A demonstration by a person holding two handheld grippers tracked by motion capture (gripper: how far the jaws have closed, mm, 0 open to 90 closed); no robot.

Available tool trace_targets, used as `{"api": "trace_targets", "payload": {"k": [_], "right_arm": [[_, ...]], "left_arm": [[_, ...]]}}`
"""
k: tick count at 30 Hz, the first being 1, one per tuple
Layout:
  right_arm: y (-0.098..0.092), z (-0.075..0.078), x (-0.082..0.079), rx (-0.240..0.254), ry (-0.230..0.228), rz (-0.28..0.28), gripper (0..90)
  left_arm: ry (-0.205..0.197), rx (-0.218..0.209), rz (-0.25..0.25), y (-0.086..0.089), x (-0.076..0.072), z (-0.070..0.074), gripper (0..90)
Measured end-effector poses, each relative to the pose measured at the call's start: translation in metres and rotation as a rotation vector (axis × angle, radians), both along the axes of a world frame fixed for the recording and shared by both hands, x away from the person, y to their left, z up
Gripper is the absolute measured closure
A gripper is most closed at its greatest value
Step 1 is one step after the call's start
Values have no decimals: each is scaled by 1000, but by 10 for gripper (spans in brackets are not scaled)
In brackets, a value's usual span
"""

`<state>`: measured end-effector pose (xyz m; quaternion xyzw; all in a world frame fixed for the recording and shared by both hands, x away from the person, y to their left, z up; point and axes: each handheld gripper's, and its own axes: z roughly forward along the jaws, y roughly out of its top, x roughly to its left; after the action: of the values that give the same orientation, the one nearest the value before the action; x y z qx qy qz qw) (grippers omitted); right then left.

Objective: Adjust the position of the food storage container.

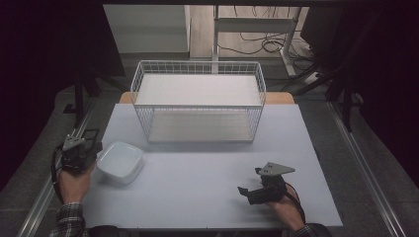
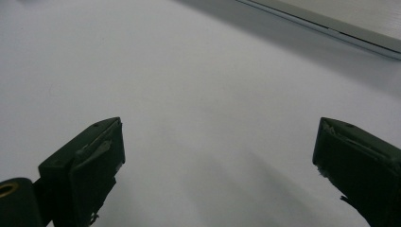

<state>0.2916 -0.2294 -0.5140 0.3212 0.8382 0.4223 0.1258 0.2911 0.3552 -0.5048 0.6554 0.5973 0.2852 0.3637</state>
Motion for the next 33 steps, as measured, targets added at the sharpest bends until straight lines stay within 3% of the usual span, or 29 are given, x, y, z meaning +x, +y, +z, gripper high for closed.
{"api": "trace_targets", "payload": {"k": [5, 8, 16, 33], "right_arm": [[0, 0, 0, -7, 0, 1, 28], [0, 0, 0, -10, -2, -4, 28], [0, 0, 0, -17, -1, 3, 28], [1, -1, 0, -11, 18, -9, 28]], "left_arm": [[37, 26, 17, 5, 0, -9, 899], [67, 28, -10, 3, 1, -15, 899], [97, 36, -61, -9, -4, -18, 900], [123, 31, -218, -70, -11, -12, 900]]}}
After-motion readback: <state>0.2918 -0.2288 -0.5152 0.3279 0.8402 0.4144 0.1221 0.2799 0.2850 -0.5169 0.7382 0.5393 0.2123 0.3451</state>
